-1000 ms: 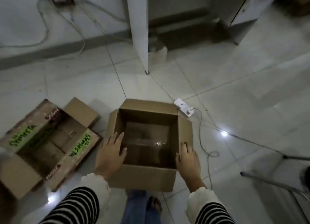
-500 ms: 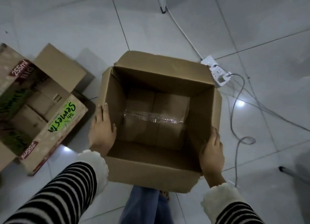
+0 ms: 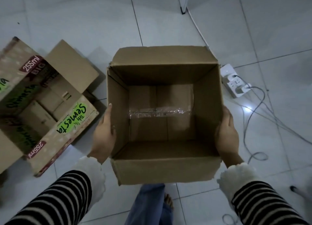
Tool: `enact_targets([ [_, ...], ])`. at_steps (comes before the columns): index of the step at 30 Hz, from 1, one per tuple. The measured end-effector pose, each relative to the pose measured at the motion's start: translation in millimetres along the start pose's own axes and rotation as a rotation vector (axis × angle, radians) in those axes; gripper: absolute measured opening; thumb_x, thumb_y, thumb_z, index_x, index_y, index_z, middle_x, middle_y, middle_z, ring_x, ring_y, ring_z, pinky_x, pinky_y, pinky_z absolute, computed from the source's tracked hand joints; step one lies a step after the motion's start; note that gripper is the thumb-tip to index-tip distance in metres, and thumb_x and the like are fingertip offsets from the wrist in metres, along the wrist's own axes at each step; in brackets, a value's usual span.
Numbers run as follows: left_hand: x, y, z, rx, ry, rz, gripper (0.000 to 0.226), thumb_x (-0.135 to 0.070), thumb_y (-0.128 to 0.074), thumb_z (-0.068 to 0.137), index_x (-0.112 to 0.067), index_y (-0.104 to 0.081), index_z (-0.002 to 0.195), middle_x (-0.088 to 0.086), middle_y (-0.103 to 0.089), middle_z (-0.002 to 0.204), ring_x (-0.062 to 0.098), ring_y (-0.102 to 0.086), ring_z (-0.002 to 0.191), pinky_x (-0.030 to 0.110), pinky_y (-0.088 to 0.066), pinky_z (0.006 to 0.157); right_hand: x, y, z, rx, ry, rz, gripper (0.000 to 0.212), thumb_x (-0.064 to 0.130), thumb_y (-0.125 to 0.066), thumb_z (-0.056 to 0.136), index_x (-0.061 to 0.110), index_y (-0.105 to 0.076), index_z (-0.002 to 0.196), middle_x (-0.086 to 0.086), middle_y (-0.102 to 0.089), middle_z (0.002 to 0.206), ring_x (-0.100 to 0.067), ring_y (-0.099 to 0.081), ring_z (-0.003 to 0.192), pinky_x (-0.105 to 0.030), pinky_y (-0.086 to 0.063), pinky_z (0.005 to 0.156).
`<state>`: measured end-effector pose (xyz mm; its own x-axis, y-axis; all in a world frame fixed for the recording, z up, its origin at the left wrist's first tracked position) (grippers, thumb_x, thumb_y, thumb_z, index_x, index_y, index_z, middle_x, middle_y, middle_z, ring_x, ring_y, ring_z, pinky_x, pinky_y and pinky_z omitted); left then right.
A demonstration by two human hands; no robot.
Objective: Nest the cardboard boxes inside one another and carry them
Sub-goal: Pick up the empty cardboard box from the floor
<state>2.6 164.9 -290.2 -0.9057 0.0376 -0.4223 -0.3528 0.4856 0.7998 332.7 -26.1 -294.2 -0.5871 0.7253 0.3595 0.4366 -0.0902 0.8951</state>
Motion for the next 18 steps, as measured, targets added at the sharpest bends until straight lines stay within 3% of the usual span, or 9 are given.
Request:
enact_targets([
  [4,-4.8,6.3,20.7,-0.009,-0.028,-0.01,0.079,0.0,-0.046,0.087,-0.03,-0.003,0.146,0.022,-0.057,0.122,0.02,-0.055,0.069,0.032,-0.043,0.057,18.5,5.9,40.5,0.009,0.048,-0.02,0.065,-0.002,-0.04,0.088,0.026,-0.012,0.141,-0.016,-0.036,0.144,-0.045,-0.054,0.107,-0.059,-0.048,0.087],
  [7,-6.6,10.1,32.5,-0.028,-0.004,-0.013,0.08,-0.001,-0.046,0.087,-0.032,-0.002,0.145,0.019,-0.056,0.123,0.011,-0.048,0.063,0.029,-0.04,0.055,27.0,8.6,57.9,-0.009,0.093,-0.073,0.068,-0.005,-0.043,0.086,0.022,-0.013,0.141,-0.017,-0.036,0.143,-0.045,-0.056,0.101,-0.056,-0.05,0.083],
  [11,-6.7,10.3,34.5,-0.018,0.056,0.003,0.084,0.001,-0.048,0.085,-0.034,0.001,0.145,0.02,-0.056,0.119,0.011,-0.048,0.063,0.032,-0.041,0.06,31.4,9.6,65.1,-0.026,0.115,-0.079,0.07,-0.01,-0.042,0.085,0.02,-0.014,0.141,-0.021,-0.038,0.14,-0.048,-0.058,0.091,-0.056,-0.052,0.074],
  [14,-10.3,13.2,33.4,-0.015,0.068,0.03,0.084,0.001,-0.049,0.085,-0.033,0.0,0.145,0.019,-0.05,0.13,0.016,-0.051,0.074,0.033,-0.045,0.067,31.1,9.7,64.4,-0.006,0.099,-0.124,0.072,-0.008,-0.045,0.085,0.022,-0.012,0.142,-0.021,-0.037,0.142,-0.047,-0.058,0.096,-0.056,-0.052,0.076],
  [18,-17.1,17.9,25.0,0.023,0.042,0.107,0.084,-0.002,-0.051,0.085,-0.028,0.002,0.145,0.019,-0.035,0.146,0.034,-0.058,0.102,0.046,-0.054,0.081,37.9,17.1,60.8,0.006,0.056,-0.175,0.059,0.006,-0.045,0.091,0.015,-0.017,0.141,-0.02,-0.037,0.143,-0.045,-0.048,0.114,-0.057,-0.047,0.088],
])
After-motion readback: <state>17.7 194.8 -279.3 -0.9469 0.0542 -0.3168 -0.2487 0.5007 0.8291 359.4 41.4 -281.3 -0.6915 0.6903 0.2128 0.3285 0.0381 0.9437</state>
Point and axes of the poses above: each hand's wrist, its own z-axis towards the middle knuckle, its own y-axis out of the back of the hand, x = y × z, the point moved 7 cm from there along z, towards the middle knuckle
